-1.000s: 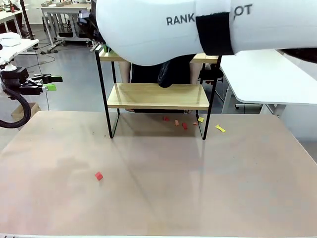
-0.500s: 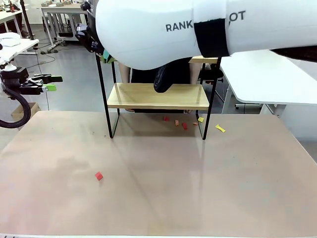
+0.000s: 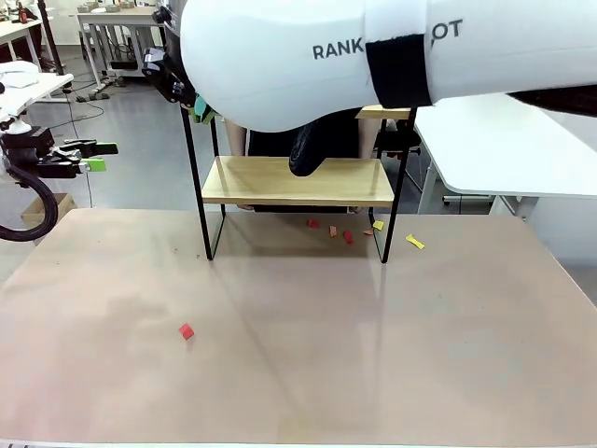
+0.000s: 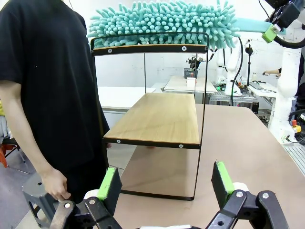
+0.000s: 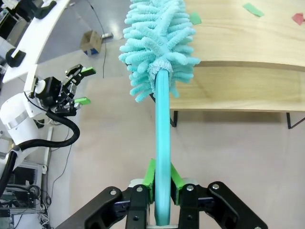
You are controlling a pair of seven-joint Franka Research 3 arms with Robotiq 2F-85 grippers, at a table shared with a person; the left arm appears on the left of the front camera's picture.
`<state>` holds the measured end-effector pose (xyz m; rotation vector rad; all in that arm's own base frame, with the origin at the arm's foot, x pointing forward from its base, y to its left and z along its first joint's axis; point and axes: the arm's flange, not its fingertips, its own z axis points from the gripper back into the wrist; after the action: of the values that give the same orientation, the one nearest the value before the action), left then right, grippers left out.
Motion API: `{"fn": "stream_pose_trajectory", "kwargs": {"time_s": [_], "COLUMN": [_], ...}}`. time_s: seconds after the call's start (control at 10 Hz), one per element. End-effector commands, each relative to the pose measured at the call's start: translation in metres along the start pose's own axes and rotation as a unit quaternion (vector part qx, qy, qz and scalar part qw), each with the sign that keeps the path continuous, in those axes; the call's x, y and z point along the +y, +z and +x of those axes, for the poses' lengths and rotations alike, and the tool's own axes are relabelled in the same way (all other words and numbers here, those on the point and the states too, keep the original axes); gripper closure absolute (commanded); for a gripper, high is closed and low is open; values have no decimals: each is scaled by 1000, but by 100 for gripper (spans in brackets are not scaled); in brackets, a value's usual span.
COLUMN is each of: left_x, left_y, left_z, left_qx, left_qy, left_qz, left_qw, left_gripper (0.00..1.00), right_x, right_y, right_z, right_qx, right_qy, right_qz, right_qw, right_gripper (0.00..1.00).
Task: Clean the shelf.
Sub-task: Clean the specific section of the Shelf indicated by the human with the Duster.
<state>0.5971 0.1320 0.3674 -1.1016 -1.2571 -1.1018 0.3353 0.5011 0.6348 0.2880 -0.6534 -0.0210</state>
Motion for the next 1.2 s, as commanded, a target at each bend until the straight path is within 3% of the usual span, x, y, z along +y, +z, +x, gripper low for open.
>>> {"fn": "stream_pose_trajectory", "kwargs": {"time_s": [0.0, 1.1], "left_x": [-2, -2], "left_y": [0, 0], "left_z": [2, 2], "left_qx": [1, 1], "left_qy": [-5, -5], "left_qz": [-1, -1], "left_qw": [1000, 1000], "left_gripper": [0, 0], "right_x": [-22, -130], "right_y": [9, 24], "right_z": [13, 33], "right_qx": [-8, 18], "right_qy": [-28, -53], "right_qz": [-10, -62], "right_qw": [1000, 997], "right_gripper": [88, 88]}}
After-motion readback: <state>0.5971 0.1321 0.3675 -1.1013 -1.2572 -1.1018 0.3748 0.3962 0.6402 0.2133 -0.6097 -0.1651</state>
